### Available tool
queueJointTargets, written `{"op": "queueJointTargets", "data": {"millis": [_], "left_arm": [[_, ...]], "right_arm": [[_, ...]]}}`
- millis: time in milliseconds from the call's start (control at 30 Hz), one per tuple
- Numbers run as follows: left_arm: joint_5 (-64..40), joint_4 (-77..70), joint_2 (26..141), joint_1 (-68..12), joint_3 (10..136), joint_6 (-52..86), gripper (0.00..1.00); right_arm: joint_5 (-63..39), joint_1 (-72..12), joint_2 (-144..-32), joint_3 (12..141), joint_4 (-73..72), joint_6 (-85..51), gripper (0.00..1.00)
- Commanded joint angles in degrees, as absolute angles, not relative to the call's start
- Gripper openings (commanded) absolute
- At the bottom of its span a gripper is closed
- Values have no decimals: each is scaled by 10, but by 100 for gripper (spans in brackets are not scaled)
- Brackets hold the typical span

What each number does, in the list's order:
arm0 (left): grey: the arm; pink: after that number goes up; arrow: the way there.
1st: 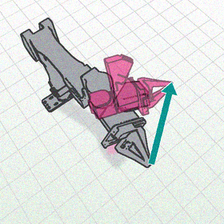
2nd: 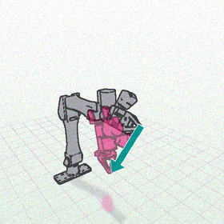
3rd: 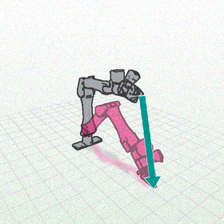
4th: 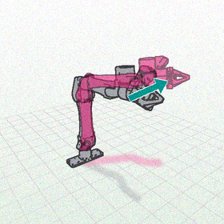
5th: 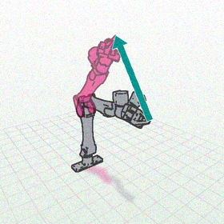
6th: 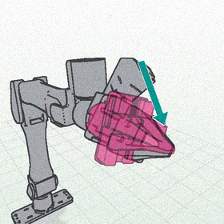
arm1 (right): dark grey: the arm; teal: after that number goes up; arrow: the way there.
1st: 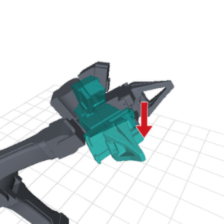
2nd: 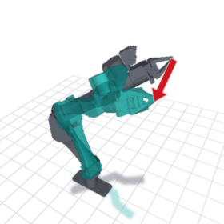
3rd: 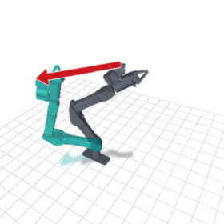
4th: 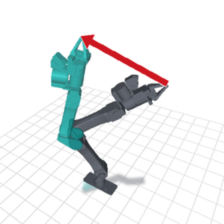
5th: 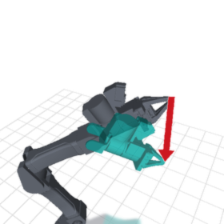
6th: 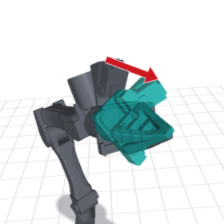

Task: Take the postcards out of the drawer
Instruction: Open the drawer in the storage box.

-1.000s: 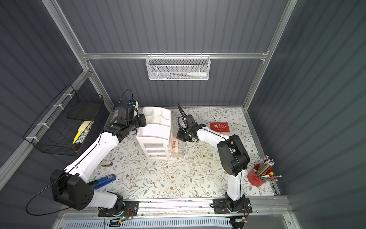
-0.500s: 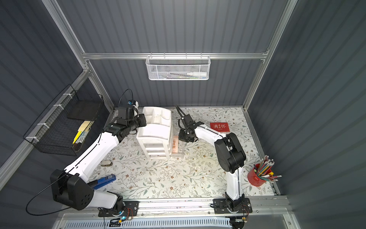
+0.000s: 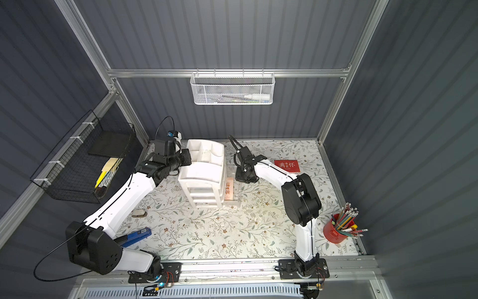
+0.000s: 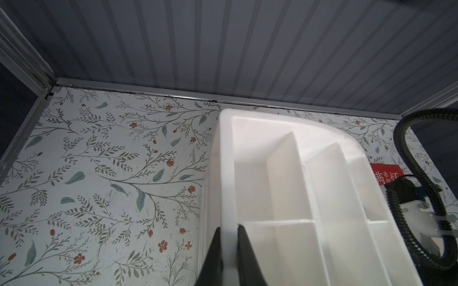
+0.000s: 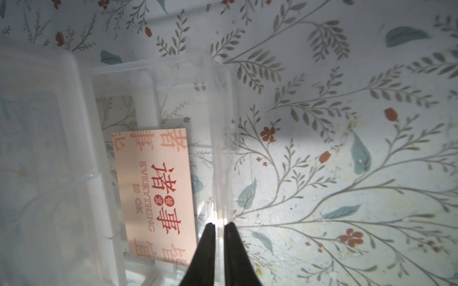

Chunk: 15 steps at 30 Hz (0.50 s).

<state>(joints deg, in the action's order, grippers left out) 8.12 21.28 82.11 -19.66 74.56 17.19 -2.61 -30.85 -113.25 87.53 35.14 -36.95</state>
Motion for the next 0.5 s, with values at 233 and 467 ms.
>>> {"op": "queueJointTargets", "data": {"millis": [233,467], "left_arm": [[104,308,853,-195,708,126,0],[104,308,855,-195,708,126,0]], "right_arm": [[-33,-299,-1118,858,356,-349,14],[-19,-308,-1075,849,350,-361,14]]}}
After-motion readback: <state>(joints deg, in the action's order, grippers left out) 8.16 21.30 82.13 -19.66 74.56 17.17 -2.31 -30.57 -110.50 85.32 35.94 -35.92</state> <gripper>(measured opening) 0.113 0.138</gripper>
